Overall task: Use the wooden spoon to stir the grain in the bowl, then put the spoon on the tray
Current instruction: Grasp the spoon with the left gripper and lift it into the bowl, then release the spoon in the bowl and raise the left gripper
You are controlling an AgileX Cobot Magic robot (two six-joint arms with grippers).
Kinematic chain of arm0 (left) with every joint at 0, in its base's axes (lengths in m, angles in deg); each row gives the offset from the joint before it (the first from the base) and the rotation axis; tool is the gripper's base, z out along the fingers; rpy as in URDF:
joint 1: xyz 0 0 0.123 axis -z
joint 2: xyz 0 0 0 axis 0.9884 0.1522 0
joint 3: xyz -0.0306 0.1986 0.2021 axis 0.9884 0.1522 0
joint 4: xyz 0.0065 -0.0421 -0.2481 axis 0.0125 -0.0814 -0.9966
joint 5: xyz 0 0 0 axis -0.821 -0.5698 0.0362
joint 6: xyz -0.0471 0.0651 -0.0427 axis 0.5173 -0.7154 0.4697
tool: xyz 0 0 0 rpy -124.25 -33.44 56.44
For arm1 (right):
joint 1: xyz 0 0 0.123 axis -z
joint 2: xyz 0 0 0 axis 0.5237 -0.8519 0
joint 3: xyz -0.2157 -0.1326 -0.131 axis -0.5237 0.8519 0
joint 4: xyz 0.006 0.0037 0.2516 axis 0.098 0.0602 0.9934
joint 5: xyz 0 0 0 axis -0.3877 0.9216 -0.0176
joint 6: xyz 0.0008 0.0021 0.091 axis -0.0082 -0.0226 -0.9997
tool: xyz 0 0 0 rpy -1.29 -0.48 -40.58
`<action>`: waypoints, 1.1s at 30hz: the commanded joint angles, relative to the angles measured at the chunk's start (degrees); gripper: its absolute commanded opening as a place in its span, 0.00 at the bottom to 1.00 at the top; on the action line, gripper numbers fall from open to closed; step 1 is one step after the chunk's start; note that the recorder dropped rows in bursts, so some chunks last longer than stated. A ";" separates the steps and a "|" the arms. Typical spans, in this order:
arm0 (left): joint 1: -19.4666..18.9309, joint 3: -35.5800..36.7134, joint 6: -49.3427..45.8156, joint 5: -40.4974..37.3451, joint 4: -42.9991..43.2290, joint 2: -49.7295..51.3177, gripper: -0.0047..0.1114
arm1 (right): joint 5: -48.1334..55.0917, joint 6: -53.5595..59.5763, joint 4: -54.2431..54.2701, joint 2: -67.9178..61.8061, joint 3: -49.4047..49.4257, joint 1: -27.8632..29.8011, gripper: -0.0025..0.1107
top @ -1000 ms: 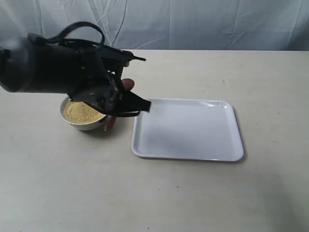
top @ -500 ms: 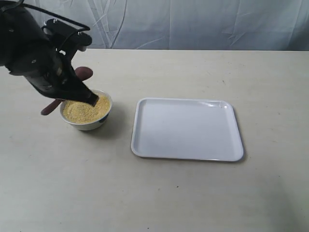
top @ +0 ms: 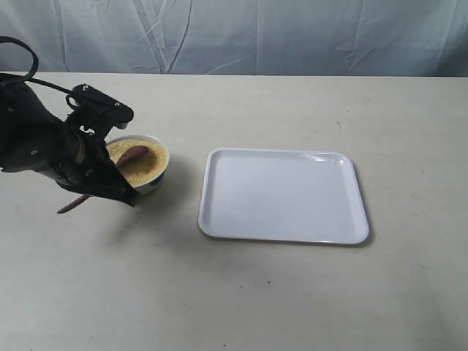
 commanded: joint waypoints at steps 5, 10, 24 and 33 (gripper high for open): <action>-0.32 0.35 0.06 -0.08 1.34 0.08 0.27 | -0.36 0.03 -0.01 0.35 0.15 0.15 0.02; -0.32 -1.66 0.06 -4.55 2.38 -1.11 0.39 | -0.36 0.03 -0.01 0.35 0.15 0.15 0.02; -0.95 -7.38 6.35 -14.44 2.14 -17.44 0.39 | -0.48 0.03 -0.01 0.35 0.15 0.15 0.02; -8.70 1.28 18.02 -2.58 -18.21 -18.39 0.39 | -0.48 0.03 -0.01 0.35 0.15 0.15 0.02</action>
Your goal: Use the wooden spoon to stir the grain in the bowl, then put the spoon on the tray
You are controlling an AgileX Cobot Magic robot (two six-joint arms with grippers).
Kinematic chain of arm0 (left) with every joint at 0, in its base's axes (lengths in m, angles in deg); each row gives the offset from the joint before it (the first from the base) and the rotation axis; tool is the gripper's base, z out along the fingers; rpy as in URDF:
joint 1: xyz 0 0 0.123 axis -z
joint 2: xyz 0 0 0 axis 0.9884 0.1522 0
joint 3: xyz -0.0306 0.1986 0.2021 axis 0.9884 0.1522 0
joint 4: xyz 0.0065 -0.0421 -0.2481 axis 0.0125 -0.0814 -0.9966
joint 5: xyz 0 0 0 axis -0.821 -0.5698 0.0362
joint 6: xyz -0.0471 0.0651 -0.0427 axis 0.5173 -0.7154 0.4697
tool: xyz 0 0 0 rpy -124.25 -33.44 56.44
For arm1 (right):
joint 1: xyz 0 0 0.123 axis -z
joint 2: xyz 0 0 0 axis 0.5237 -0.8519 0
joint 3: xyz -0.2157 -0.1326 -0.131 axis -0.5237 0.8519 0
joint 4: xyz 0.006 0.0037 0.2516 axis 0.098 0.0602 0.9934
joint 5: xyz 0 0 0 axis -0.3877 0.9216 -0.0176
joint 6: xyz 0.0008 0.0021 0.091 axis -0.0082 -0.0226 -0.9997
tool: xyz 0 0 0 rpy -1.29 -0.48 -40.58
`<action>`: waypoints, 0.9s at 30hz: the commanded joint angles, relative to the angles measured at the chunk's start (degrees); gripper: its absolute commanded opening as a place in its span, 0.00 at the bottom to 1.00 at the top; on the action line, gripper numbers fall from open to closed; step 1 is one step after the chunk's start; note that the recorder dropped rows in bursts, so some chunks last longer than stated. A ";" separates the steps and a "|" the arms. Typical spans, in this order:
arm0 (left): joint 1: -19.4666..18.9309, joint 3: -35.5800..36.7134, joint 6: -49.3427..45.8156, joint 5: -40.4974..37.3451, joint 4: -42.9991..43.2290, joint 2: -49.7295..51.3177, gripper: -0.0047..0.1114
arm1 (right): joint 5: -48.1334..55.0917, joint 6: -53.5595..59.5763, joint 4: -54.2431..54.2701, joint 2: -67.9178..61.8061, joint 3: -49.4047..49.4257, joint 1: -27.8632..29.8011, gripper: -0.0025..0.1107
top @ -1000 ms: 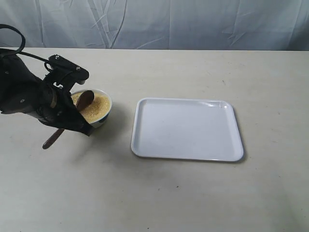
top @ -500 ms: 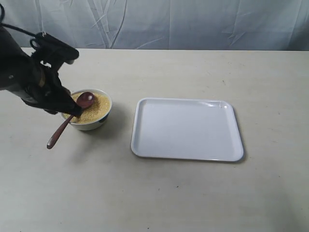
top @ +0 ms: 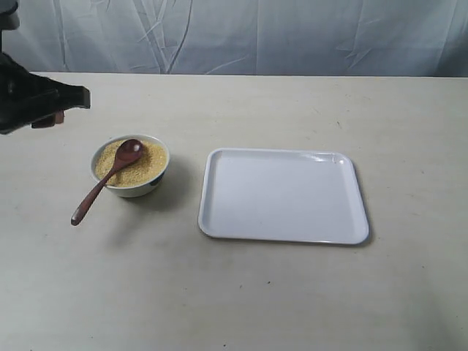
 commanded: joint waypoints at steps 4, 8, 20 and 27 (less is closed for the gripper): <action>-1.97 13.22 2.31 13.49 -16.05 -0.29 0.39 | -0.48 0.09 -0.01 0.35 0.15 0.15 0.02; -1.97 18.26 2.17 16.85 -20.83 -0.29 0.39 | -0.37 0.09 -0.01 0.35 0.15 0.15 0.02; 6.52 20.32 -18.40 18.94 -32.42 0.08 0.26 | -0.48 0.09 -0.01 0.35 0.15 0.15 0.02; 6.52 20.32 -18.76 23.91 -30.95 9.01 0.04 | -0.48 0.09 -0.01 0.35 0.15 0.15 0.02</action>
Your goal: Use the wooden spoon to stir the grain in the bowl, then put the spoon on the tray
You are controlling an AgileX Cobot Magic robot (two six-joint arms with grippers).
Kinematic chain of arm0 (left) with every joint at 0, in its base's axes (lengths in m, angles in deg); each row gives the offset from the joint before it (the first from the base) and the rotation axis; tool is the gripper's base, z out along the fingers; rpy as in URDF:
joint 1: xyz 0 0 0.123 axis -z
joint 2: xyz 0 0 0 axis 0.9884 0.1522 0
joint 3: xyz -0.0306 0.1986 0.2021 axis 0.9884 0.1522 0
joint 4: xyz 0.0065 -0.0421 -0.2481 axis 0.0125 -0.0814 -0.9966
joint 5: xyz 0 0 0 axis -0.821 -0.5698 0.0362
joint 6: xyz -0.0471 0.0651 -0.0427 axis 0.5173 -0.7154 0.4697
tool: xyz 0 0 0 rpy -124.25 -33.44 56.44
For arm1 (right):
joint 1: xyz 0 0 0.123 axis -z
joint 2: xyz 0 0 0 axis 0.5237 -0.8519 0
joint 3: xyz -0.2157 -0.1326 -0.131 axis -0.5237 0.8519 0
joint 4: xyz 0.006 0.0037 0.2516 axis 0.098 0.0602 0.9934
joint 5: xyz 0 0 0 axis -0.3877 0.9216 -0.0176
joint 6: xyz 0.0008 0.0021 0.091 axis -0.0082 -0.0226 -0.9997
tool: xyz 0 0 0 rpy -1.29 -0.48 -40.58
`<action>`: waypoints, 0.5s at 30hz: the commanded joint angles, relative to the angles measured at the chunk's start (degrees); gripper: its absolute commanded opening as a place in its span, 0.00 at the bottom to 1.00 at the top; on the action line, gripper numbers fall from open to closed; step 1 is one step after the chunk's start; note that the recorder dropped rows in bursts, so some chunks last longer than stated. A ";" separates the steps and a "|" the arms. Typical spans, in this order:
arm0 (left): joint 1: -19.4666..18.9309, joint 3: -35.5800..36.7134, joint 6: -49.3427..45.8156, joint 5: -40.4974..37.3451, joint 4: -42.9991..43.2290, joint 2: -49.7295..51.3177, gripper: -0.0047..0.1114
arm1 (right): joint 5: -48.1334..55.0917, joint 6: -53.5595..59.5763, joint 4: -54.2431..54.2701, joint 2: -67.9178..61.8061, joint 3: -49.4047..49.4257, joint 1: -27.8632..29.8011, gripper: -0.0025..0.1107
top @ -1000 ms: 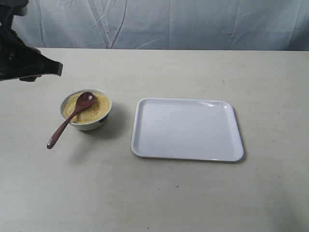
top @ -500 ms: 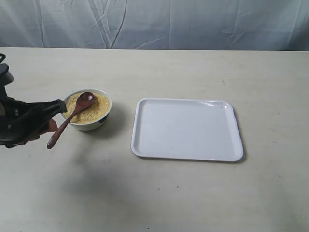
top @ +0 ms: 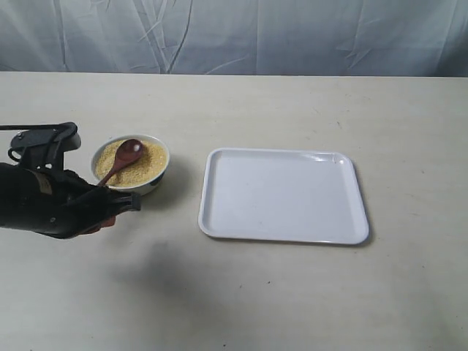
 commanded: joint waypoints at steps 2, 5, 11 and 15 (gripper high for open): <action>0.58 0.22 -0.25 2.84 3.91 3.21 0.04 | -0.48 0.09 -0.01 0.35 0.15 0.15 0.02; 0.58 0.22 -0.25 3.33 8.64 3.21 0.04 | -0.48 0.09 -0.01 0.35 0.15 0.15 0.02; 0.58 0.22 -0.25 4.66 14.67 3.21 0.04 | -0.38 0.09 -0.01 0.35 0.15 0.15 0.02; 0.58 0.22 -0.25 5.55 17.95 3.21 0.04 | -0.38 0.09 -0.01 0.35 0.15 0.15 0.02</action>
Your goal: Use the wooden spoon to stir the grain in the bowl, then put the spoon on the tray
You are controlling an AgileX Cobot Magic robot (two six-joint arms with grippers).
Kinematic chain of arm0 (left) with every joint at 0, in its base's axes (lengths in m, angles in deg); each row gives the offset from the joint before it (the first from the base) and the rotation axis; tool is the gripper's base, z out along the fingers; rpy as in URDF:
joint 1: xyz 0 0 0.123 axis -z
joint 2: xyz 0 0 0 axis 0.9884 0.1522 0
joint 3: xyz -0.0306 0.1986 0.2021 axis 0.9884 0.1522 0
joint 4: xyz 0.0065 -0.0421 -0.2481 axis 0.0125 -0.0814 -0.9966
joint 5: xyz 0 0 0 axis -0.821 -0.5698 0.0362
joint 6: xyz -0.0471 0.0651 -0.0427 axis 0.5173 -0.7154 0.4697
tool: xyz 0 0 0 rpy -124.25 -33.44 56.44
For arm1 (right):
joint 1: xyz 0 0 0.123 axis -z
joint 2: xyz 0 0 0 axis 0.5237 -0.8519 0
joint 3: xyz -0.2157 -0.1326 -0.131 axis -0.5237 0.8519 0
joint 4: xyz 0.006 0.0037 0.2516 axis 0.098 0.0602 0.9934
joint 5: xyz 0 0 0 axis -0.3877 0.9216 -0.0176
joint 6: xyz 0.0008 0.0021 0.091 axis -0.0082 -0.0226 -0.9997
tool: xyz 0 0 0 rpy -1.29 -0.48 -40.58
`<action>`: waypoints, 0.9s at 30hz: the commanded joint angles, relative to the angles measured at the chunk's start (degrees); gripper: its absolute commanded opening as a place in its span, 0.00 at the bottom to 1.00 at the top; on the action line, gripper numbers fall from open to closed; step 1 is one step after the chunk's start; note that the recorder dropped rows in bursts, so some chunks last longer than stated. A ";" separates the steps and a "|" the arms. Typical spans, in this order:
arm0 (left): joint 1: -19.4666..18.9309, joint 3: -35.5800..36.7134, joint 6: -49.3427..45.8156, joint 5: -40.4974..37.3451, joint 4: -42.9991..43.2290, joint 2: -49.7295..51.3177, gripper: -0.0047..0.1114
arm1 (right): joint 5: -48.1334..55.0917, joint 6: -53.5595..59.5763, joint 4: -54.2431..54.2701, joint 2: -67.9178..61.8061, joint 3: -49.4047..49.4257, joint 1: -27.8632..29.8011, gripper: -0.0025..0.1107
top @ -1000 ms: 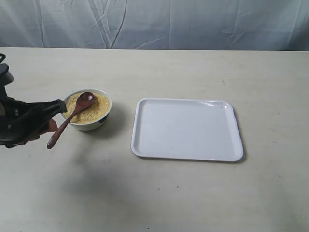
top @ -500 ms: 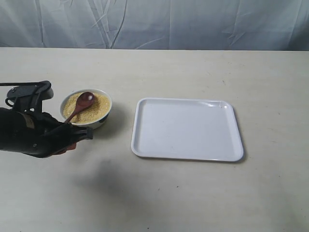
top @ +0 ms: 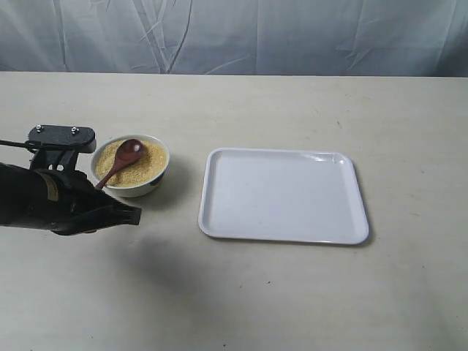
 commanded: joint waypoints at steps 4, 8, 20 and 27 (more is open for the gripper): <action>0.58 0.22 -0.15 1.03 6.01 -0.04 0.04 | -0.38 0.09 -0.01 0.35 0.15 0.15 0.02; -1.50 0.22 -0.15 -0.05 6.52 -0.04 0.04 | -0.38 0.09 -0.01 0.35 0.15 0.15 0.02; -8.13 0.22 -0.07 4.24 7.54 -0.04 0.04 | -0.52 0.09 -0.01 0.35 0.15 0.15 0.02; -8.76 -3.22 -0.07 2.99 7.45 -0.04 0.04 | -0.52 0.09 -0.01 0.35 0.15 0.15 0.02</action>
